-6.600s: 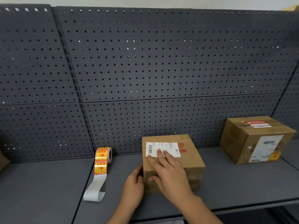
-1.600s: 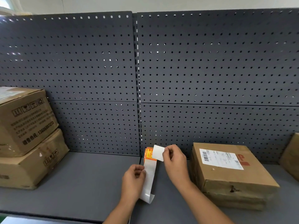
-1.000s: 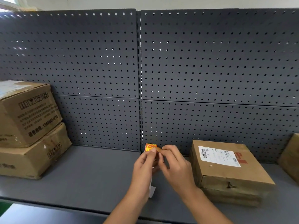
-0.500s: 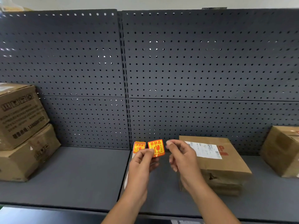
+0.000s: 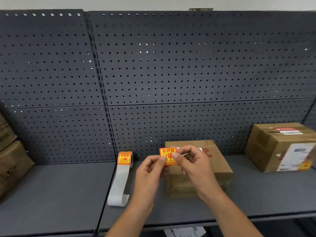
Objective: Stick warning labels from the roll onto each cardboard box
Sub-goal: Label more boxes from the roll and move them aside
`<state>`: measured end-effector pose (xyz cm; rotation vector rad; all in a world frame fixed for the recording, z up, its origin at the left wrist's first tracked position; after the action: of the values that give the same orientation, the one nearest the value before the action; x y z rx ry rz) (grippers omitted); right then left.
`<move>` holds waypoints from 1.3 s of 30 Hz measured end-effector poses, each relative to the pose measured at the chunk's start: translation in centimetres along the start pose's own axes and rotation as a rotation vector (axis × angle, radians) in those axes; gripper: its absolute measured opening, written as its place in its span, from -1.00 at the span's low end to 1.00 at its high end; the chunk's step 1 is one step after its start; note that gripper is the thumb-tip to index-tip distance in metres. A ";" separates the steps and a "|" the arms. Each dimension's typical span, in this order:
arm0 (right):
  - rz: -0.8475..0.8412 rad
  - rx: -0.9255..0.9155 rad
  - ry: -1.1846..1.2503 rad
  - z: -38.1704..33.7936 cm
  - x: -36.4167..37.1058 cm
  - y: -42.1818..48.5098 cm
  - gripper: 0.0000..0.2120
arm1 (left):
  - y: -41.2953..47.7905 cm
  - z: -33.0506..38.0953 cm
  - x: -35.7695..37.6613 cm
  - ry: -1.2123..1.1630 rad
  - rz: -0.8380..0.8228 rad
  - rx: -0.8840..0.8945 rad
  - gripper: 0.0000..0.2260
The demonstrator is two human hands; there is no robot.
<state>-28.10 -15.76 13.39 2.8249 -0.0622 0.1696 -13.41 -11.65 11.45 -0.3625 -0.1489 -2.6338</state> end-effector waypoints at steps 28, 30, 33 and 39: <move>0.102 -0.043 -0.061 -1.9 -12.4 2.9 -0.93 | -0.3 -0.5 10.4 0.202 -0.077 0.136 -0.86; 0.091 -0.044 -0.050 -2.0 -13.1 3.5 -0.91 | -0.4 -0.6 11.1 0.204 -0.111 0.122 -0.84; 0.034 -0.020 -0.066 -2.1 -14.2 4.3 -0.88 | -0.5 -0.6 12.0 0.211 -0.131 0.125 -0.87; 0.007 0.082 -0.210 -0.7 -15.9 6.2 -0.81 | -0.4 -1.5 13.4 0.310 -0.060 0.062 -0.77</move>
<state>-44.34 -21.04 13.97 2.9143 -0.1136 -0.1262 -25.42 -17.47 13.74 0.0739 -0.1403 -2.6979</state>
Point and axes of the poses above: each hand's wrist, its own y-axis towards the middle knuckle, its own x-axis out of the palm, z = x × y, the point moved 1 cm from there along y, towards the middle knuckle, and after that the axes turned 11 degrees about z, right-handed, at the moved point
